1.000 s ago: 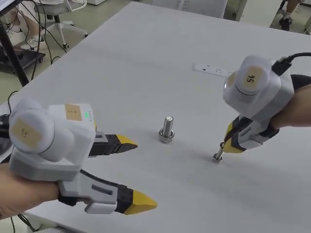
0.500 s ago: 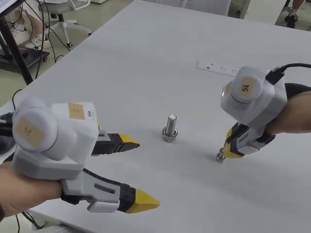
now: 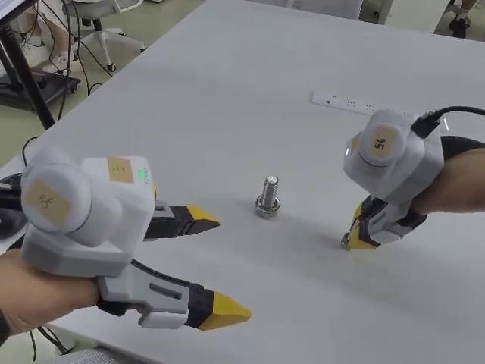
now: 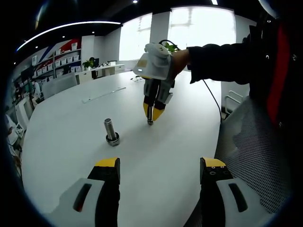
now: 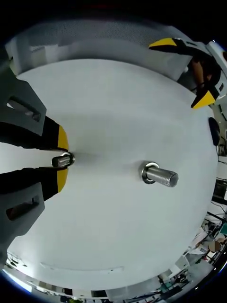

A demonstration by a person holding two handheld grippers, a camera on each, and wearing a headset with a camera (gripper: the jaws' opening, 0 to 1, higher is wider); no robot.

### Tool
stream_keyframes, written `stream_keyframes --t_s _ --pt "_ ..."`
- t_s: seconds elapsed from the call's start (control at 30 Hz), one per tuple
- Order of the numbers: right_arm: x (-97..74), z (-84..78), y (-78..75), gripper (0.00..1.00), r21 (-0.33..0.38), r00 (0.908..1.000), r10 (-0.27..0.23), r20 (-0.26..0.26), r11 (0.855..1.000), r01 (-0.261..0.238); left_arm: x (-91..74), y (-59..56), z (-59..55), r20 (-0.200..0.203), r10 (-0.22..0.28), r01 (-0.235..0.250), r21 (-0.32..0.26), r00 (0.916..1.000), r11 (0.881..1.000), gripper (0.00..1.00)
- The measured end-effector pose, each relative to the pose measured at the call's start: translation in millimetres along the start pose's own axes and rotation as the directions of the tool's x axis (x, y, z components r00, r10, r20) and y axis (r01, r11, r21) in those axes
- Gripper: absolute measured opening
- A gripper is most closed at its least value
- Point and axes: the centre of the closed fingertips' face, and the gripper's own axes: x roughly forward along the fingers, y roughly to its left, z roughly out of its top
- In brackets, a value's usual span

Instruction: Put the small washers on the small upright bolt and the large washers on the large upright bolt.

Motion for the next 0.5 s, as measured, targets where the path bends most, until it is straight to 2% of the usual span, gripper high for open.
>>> stream_keyframes --t_s 0.5 --pt "0.6 -0.2 0.1 0.14 0.006 1.0000 0.003 0.004 1.000 -0.003 -0.4 -0.6 1.0 0.001 0.002 -0.002 -0.001 1.0000 1.000 0.68"
